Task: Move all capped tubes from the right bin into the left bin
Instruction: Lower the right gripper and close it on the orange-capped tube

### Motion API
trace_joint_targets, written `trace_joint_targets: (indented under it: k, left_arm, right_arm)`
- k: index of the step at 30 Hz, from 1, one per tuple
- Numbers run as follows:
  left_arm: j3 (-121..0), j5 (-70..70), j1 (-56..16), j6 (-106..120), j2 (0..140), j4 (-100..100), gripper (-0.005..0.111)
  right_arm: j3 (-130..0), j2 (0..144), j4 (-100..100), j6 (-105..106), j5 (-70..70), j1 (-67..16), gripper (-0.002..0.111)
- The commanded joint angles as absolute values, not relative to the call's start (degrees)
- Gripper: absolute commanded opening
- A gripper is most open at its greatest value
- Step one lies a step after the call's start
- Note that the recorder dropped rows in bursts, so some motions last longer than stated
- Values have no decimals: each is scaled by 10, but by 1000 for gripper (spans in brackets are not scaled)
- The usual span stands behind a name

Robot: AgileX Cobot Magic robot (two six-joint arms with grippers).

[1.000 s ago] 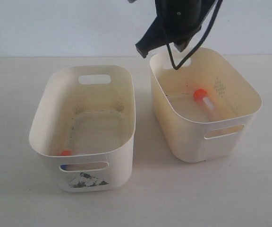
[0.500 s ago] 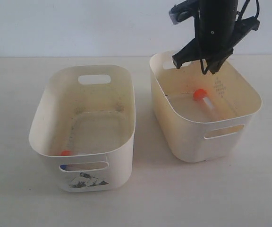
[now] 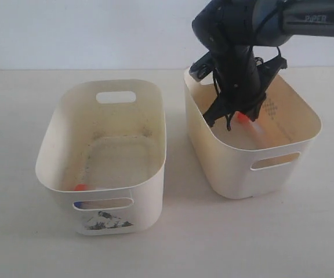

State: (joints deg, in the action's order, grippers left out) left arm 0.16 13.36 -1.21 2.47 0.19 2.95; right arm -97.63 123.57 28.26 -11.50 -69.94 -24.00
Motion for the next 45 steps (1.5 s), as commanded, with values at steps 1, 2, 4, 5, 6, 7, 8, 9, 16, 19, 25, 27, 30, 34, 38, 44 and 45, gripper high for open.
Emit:
trace_joint_targets:
  k: [1, 2, 4, 5, 6, 7, 8, 9, 16, 19, 25, 27, 30, 34, 38, 44, 45]
  left_arm:
    - [0, 133, -11, 20, 0, 30, 4]
    - [0, 133, -11, 20, 0, 30, 4]
    - [0, 133, -11, 20, 0, 30, 4]
    - [0, 133, -11, 20, 0, 30, 4]
    - [0, 133, -11, 20, 0, 30, 4]
    - [0, 133, -11, 20, 0, 30, 4]
    - [0, 133, -11, 20, 0, 30, 4]
    - [0, 133, -11, 20, 0, 30, 4]
    - [0, 133, -11, 20, 0, 30, 4]
    - [0, 133, -11, 20, 0, 30, 4]
    - [0, 133, -11, 20, 0, 30, 4]
    - [0, 133, -11, 20, 0, 30, 4]
    - [0, 133, -11, 20, 0, 30, 4]
    - [0, 133, -11, 20, 0, 30, 4]
    - [0, 133, -11, 20, 0, 30, 4]
    - [0, 133, -11, 20, 0, 30, 4]
    - [0, 133, -11, 20, 0, 30, 4]
  right_arm:
    - [-974, 1252, 302, -128, -700, -240, -1]
    - [-974, 1254, 304, -130, -700, -240, -1]
    - [-974, 1258, 305, -130, -700, -240, -1]
    - [-974, 1263, 305, -130, -700, -239, -1]
    - [-974, 1264, 306, -130, -700, -239, -1]
    - [-974, 1265, 306, -130, -700, -239, -1]
    - [-974, 1265, 305, -130, -700, -239, -1]
    - [-974, 1265, 304, -129, -700, -239, -1]
    - [-974, 1265, 283, -108, -700, -239, 36]
    - [-974, 1265, 273, -111, -698, -239, 73]
    - [-974, 1265, 273, -132, -671, -239, 77]
    - [-974, 1265, 273, -134, -661, -239, 77]
    - [-974, 1265, 273, -142, -655, -239, 77]
    - [-974, 1265, 273, -157, -654, -239, 77]
    - [-973, 1265, 273, -161, -650, -239, 77]
    - [-973, 1273, 275, -161, -644, -239, 77]
    - [-973, 1277, 275, -161, -647, -237, 77]
